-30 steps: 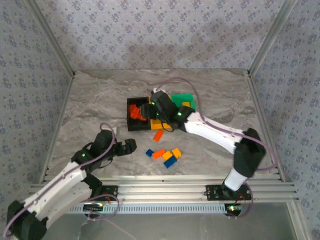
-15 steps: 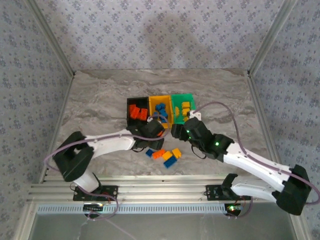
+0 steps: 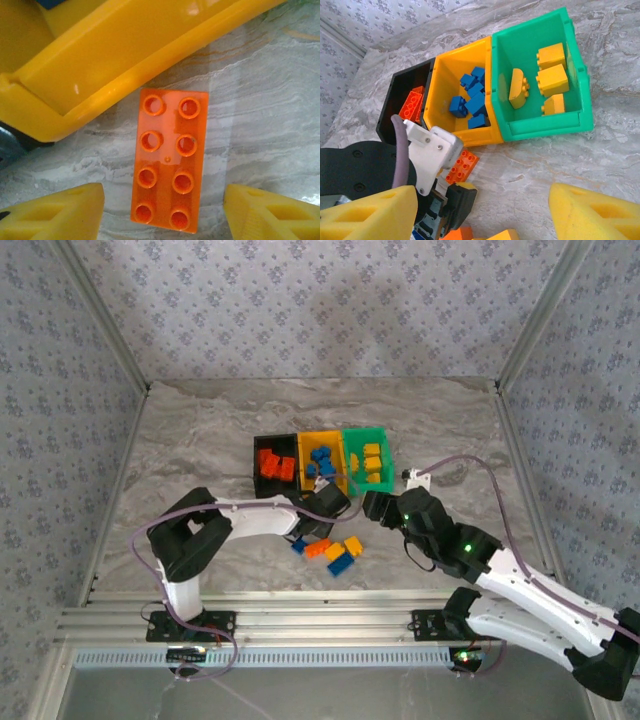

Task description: Sort the legos into containers by color

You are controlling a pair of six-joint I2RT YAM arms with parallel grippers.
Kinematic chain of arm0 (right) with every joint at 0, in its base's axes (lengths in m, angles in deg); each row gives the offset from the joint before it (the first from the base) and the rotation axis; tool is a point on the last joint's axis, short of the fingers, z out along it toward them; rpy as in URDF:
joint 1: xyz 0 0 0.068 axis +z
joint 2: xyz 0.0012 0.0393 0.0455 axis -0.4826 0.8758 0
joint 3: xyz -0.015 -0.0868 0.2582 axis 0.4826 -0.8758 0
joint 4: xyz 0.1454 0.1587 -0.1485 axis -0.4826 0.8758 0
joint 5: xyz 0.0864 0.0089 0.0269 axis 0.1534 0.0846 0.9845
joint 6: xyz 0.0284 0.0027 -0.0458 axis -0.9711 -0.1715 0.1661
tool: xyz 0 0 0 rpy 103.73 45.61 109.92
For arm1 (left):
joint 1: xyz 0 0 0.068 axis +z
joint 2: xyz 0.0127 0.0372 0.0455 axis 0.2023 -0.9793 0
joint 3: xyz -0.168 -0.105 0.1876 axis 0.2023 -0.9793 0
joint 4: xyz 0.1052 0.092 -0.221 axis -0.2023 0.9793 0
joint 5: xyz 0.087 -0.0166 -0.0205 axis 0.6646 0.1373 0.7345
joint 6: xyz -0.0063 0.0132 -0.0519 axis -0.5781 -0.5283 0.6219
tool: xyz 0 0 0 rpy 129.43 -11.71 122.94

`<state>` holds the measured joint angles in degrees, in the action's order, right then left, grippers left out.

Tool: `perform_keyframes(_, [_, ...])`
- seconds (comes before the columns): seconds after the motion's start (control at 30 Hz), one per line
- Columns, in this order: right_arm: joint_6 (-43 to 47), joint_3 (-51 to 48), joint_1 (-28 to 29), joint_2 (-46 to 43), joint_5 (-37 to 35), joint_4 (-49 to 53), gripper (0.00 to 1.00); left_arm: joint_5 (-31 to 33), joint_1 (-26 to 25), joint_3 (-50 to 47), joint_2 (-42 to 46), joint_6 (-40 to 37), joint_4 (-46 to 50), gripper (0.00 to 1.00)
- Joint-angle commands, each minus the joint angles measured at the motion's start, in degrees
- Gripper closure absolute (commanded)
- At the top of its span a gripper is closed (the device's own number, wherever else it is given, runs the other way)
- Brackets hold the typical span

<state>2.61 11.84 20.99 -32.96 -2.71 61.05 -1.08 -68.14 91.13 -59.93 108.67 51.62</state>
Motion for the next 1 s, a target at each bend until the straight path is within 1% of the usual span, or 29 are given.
perform_keyframes(0.0, [-0.4,-0.7,-0.3,-1.3,-1.6,1.3,0.28,2.3,0.0,1.9,-3.9,-1.3,-1.3,0.39])
perform_keyframes(0.17, [-0.3,-1.2,-0.3,-2.4,-1.8,1.6,0.28,2.2,0.0,3.5,-6.9,-1.1,0.4,0.55])
perform_keyframes(0.37, [-1.0,-2.0,-0.4,-3.5,-2.4,2.2,0.28,1.3,0.0,2.3,-6.6,0.1,1.1,0.68])
perform_keyframes(0.53, [-1.2,-1.9,-0.6,-3.6,-2.5,2.4,0.28,0.2,0.0,-0.4,-2.8,1.1,0.5,0.72])
perform_keyframes(0.7, [-1.5,-1.9,-0.8,-3.9,-2.9,3.0,0.28,-5.1,0.0,-2.9,3.8,3.3,-1.7,0.74])
perform_keyframes(0.83, [-1.9,-2.1,-1.2,-4.5,-2.9,3.6,0.28,-10.3,0.1,-5.4,11.6,5.9,-3.5,0.75])
perform_keyframes(0.97, [-2.1,-2.2,-1.6,-5.0,-2.8,3.5,0.28,-13.4,1.5,-8.3,21.7,8.9,-4.0,0.75])
